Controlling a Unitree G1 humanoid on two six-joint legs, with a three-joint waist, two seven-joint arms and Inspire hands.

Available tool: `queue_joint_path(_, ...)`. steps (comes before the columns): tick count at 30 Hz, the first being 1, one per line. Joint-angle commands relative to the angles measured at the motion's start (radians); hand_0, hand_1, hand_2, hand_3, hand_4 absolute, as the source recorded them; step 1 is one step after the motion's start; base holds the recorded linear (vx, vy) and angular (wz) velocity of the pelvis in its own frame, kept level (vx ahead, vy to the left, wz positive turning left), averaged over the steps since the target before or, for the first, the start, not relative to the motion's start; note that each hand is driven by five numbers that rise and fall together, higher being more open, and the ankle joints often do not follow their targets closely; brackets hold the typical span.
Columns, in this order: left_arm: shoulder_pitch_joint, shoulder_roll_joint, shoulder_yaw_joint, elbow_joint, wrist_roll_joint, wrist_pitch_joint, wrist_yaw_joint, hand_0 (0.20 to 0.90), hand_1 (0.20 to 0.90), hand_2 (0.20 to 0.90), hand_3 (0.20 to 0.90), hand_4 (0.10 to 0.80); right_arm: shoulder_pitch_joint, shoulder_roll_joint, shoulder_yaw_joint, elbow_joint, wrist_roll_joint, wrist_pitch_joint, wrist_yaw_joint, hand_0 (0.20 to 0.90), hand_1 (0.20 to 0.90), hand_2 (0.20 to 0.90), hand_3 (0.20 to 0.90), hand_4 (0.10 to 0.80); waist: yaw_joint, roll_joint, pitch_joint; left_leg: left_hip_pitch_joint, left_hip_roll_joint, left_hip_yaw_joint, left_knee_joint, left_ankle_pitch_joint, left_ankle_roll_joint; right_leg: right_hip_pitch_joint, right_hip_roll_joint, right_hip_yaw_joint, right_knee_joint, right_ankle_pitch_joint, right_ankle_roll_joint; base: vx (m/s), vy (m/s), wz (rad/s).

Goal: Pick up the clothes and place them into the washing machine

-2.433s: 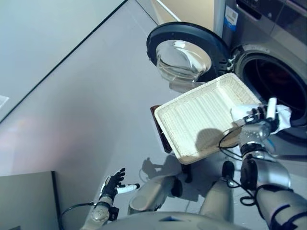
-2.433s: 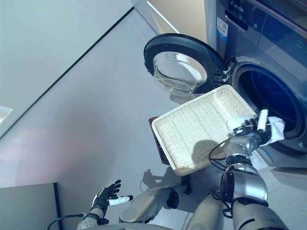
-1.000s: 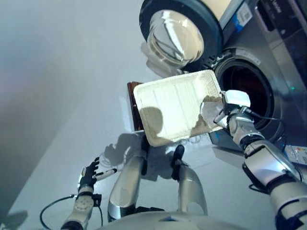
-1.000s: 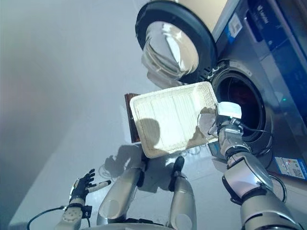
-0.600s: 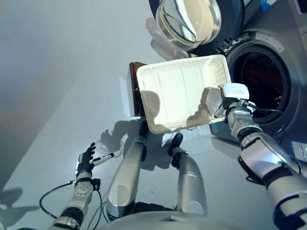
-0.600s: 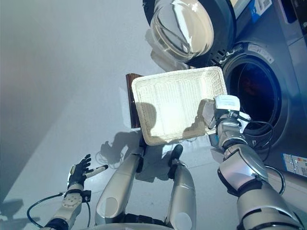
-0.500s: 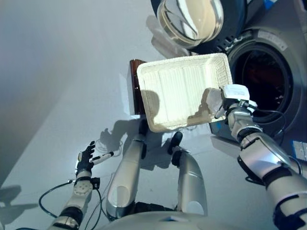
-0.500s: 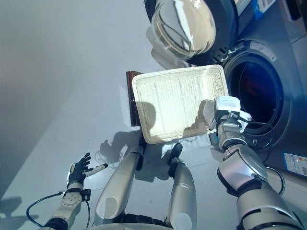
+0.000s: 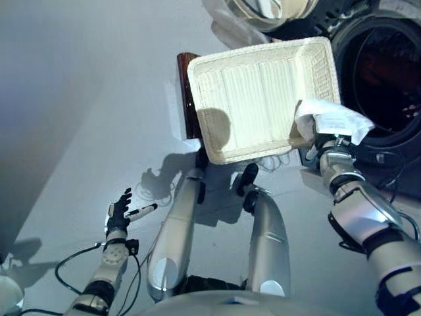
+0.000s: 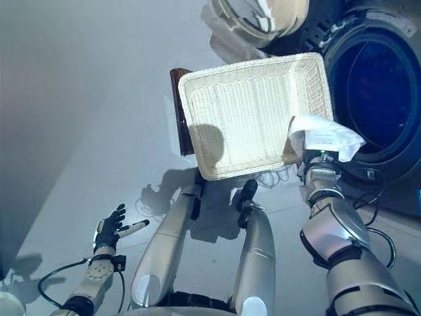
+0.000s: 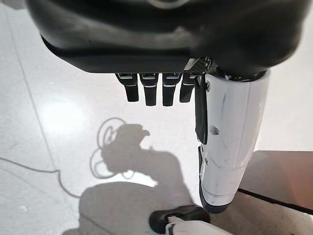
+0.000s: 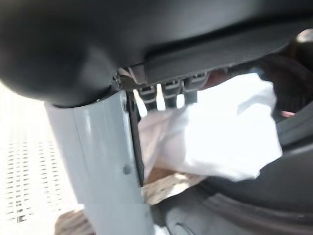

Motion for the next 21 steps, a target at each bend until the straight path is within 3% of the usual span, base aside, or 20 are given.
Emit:
queue_joint_path(1,0.083,0.006,-0.035,-0.07,-0.017,-0.028,0.046,0.9,0.9,0.9,0.9,0.8,-0.011,-0.152,0.022,0.038,-0.022,0.056,-0.01,0.9,0.9,0.9,0.9,0.8,0.009,0.072,-0.029,-0.104,0.015,-0.01,0.171,-0.079,-0.084,-0.032,0.045,-0.045,0.003,-0.026,-0.04,-0.051,0.0,0.11)
queue_joint_path(5,0.087,0.005,-0.047,-0.093,-0.027,-0.034,0.048,0.9,0.9,0.9,0.9,0.8,-0.015,-0.182,0.028,0.038,-0.039,0.065,-0.015,0.9,0.9,0.9,0.9,0.8,0.007,0.086,-0.029,-0.153,0.01,-0.009,0.202,-0.085,-0.081,-0.083,0.036,-0.044,0.044,-0.038,-0.045,-0.013,0.001,0.03)
queue_joint_path(6,0.087,0.004,-0.047,-0.093,-0.027,-0.034,0.049,0.9,0.9,0.9,0.9,0.8,-0.015,-0.183,0.028,0.038,-0.039,0.065,-0.015,0.785,0.785,0.785,0.785,0.718,0.007,0.086,-0.029,-0.154,0.01,-0.009,0.203,-0.085,-0.081,-0.084,0.035,-0.044,0.045,-0.038,-0.045,-0.02,0.017,0.19)
queue_joint_path(7,0.091,0.006,-0.055,-0.111,-0.023,-0.036,0.054,0.9,0.9,0.9,0.9,0.8,-0.017,-0.195,0.033,0.036,-0.049,0.07,-0.021,0.4,0.4,0.4,0.4,0.443,0.007,0.094,-0.029,-0.168,0.008,-0.008,0.205,-0.085,-0.08,-0.103,0.03,-0.044,0.058,-0.04,-0.045,-0.017,0.021,0.1)
queue_joint_path(8,0.094,0.007,-0.057,-0.112,-0.022,-0.039,0.057,0.9,0.9,0.9,0.9,0.8,-0.023,-0.199,0.037,0.035,-0.054,0.074,-0.024,0.318,0.318,0.318,0.318,0.384,0.008,0.097,-0.029,-0.171,0.007,-0.007,0.199,-0.084,-0.08,-0.11,0.029,-0.044,0.06,-0.041,-0.046,-0.017,0.029,-0.18)
queue_joint_path(9,0.094,0.007,-0.06,-0.113,-0.023,-0.04,0.058,0.9,0.9,0.9,0.9,0.8,-0.027,-0.201,0.039,0.036,-0.055,0.074,-0.025,0.291,0.291,0.291,0.291,0.365,0.008,0.1,-0.029,-0.173,0.006,-0.005,0.198,-0.083,-0.08,-0.113,0.027,-0.042,0.061,-0.04,-0.046,-0.003,0.029,-0.32)
queue_joint_path(11,0.095,0.009,-0.062,-0.121,-0.022,-0.04,0.061,0.9,0.9,0.9,0.9,0.8,-0.031,-0.204,0.042,0.035,-0.055,0.076,-0.027,0.475,0.475,0.475,0.475,0.496,0.007,0.102,-0.029,-0.176,0.006,-0.004,0.197,-0.083,-0.081,-0.117,0.023,-0.041,0.062,-0.04,-0.045,0.002,0.02,-0.04)
queue_joint_path(12,0.095,0.01,-0.062,-0.123,-0.022,-0.04,0.064,0.9,0.9,0.9,0.9,0.8,-0.036,-0.205,0.042,0.032,-0.055,0.077,-0.029,0.502,0.502,0.502,0.502,0.516,0.008,0.103,-0.029,-0.177,0.006,-0.002,0.197,-0.082,-0.08,-0.118,0.022,-0.04,0.065,-0.04,-0.045,0.011,0.031,0.23)
queue_joint_path(14,0.094,0.012,-0.065,-0.117,-0.019,-0.041,0.067,0.9,0.9,0.9,0.9,0.8,-0.045,-0.21,0.041,0.035,-0.051,0.076,-0.031,0.477,0.477,0.477,0.477,0.498,0.008,0.102,-0.029,-0.168,0.007,0.003,0.187,-0.083,-0.08,-0.112,0.022,-0.036,0.06,-0.04,-0.044,0.016,0.034,0.22)
queue_joint_path(16,0.091,0.012,-0.071,-0.112,-0.017,-0.044,0.07,0.9,0.9,0.9,0.9,0.8,-0.047,-0.217,0.043,0.025,-0.05,0.07,-0.04,0.538,0.538,0.538,0.538,0.541,0.005,0.1,-0.029,-0.154,0.007,0.009,0.173,-0.081,-0.079,-0.102,0.023,-0.029,0.047,-0.036,-0.042,0.028,0.043,0.15)
queue_joint_path(17,0.091,0.012,-0.071,-0.112,-0.017,-0.044,0.07,0.9,0.9,0.9,0.9,0.8,-0.047,-0.217,0.043,0.025,-0.05,0.07,-0.04,0.9,0.9,0.9,0.9,0.8,0.005,0.1,-0.029,-0.153,0.007,0.01,0.172,-0.081,-0.079,-0.102,0.023,-0.029,0.047,-0.035,-0.042,0.027,0.039,-0.02)
queue_joint_path(21,0.094,0.011,-0.079,-0.136,-0.012,-0.05,0.071,0.9,0.9,0.9,0.9,0.8,-0.065,-0.223,0.046,0.026,-0.046,0.07,-0.046,0.9,0.9,0.9,0.9,0.8,0.003,0.1,-0.029,-0.122,0.006,0.016,0.146,-0.077,-0.08,-0.078,0.022,-0.024,0.023,-0.028,-0.038,0.025,0.021,-0.12)
